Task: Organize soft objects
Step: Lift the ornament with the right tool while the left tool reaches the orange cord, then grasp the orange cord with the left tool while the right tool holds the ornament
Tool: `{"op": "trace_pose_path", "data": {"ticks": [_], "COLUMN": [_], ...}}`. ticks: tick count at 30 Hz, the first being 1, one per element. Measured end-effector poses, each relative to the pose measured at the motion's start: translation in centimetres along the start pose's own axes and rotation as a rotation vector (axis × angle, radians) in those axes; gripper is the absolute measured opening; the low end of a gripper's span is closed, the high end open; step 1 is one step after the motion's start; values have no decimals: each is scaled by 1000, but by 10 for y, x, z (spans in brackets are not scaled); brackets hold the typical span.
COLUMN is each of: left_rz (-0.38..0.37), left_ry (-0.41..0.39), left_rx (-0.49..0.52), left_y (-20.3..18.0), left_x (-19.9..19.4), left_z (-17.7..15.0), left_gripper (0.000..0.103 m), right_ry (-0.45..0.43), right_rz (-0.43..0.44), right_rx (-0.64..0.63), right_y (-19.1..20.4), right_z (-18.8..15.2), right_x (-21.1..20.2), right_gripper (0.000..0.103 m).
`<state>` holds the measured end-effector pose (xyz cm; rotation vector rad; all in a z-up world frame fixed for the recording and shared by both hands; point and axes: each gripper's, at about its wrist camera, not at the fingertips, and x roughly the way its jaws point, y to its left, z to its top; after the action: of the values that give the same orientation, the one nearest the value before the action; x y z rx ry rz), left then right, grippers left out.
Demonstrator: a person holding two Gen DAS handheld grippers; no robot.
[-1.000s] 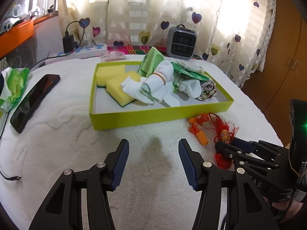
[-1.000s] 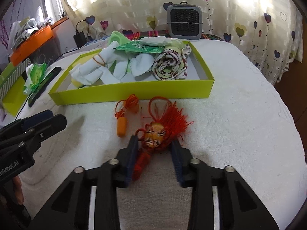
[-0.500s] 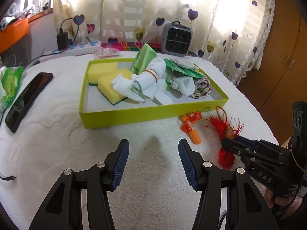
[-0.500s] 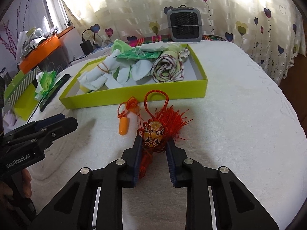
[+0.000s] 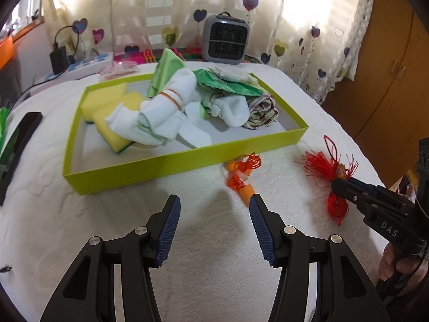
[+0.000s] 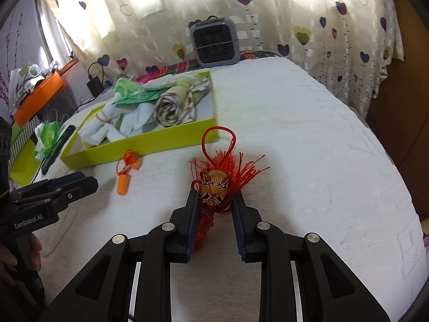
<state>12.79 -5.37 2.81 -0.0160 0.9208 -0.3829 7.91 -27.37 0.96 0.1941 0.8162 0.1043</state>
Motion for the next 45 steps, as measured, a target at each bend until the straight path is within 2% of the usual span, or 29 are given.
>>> {"op": "trace_pose_path", "data": {"ticks": [8,15,21,23,30,31,35,37,45], "left_rz": [-19,51,90,81,98,91,69,60,47], "left_ry": [13,15,23,27,15,13,13,10,-6], "left_rx": [19,46,61,62,72,65,58,56,40], "left_y": [-19,-28,-28,-27,-25,-24,-22,-22,-19], "left_x": [11,24,32,34,36,36,35,34,31], "left_z": [9,15,16,16,17,17,17,17,15], "left_gripper": [53,53,52,52,32,27,19,12,11], "right_ry": [-14,-15,-11,-11,-4,-4,-5,-6,-6], "right_rz": [2,24,38,41,46,45,43,42,41], "right_rx": [21,15,10,12,16,16,18,18,18], "right_y": [-11,-12,-12,-12,-12,-12,-12,-13,-12], "right_z": [1,1,1,1,0,0,0,0,0], "right_x": [-2,0,1,1,3,3,2,2,2], "right_gripper": [25,25,25,25,25,25,25,25,25]}}
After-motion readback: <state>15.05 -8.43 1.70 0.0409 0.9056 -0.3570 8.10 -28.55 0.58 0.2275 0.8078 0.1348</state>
